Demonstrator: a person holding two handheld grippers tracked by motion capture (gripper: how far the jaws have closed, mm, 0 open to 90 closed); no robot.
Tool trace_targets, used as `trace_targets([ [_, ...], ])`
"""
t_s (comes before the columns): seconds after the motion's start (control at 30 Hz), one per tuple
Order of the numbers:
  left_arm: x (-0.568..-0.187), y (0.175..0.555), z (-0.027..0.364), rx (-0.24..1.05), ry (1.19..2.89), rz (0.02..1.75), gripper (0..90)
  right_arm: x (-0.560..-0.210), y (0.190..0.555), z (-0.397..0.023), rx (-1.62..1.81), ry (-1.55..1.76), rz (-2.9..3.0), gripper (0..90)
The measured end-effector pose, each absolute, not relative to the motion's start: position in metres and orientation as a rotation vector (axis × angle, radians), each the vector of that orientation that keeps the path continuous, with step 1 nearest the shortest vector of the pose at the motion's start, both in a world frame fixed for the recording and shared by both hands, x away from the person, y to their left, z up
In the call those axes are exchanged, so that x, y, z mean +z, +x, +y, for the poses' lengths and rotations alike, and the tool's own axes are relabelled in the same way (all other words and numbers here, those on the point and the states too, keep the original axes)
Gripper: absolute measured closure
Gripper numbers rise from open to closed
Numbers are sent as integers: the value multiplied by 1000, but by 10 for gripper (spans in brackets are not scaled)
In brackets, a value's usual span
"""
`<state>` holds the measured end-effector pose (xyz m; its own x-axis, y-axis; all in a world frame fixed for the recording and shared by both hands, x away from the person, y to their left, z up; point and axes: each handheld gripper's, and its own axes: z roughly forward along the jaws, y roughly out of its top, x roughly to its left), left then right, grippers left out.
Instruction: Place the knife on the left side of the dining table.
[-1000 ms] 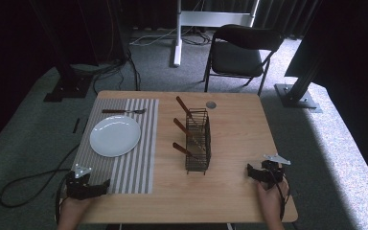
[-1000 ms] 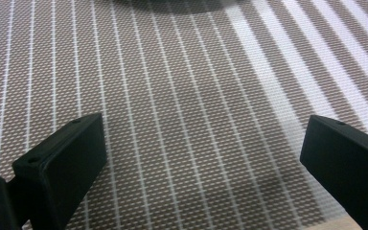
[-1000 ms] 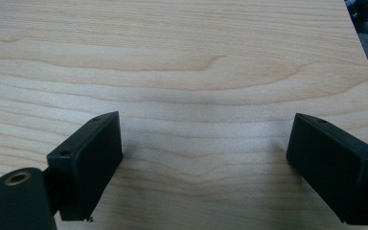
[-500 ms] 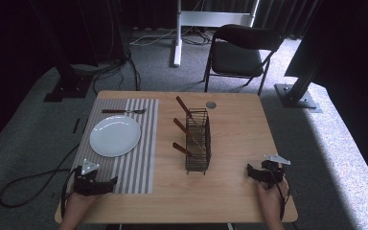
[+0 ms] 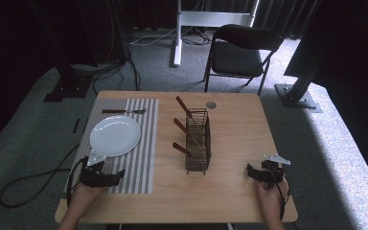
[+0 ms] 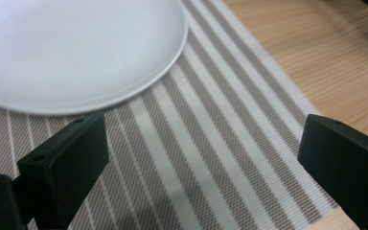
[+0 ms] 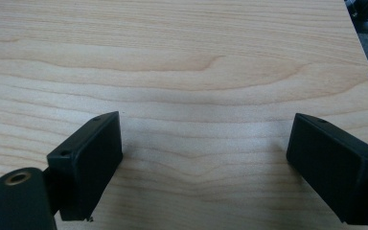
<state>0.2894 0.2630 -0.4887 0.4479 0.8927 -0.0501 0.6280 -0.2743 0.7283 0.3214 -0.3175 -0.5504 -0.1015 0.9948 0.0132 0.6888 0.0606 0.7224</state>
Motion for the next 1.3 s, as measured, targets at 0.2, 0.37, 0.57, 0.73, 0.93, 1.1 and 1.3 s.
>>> trace_targets([
  [0.2, -480, 297, 251, 496, 2018, 1223, 37, -550, 321, -318, 802, 1675, 1845, 114],
  [0.37, -474, 304, 243, 489, 2024, 1188, 37, -550, 321, -318, 801, 1673, 1846, 114],
  [0.57, -465, 311, 233, 483, 2026, 1137, 38, -550, 321, -318, 801, 1673, 1846, 114],
  [0.73, -458, 317, 225, 486, 2026, 1109, 38, -550, 321, -318, 801, 1673, 1846, 114],
  [0.93, -450, 325, 216, 471, 2022, 1070, 38, -550, 321, -318, 801, 1674, 1846, 114],
  [1.1, -444, 332, 207, 455, 2017, 1038, 38, -550, 321, -318, 802, 1674, 1846, 114],
  [1.3, -437, 344, 192, 454, 2015, 1003, 44, -550, 321, -318, 801, 1674, 1846, 114],
])
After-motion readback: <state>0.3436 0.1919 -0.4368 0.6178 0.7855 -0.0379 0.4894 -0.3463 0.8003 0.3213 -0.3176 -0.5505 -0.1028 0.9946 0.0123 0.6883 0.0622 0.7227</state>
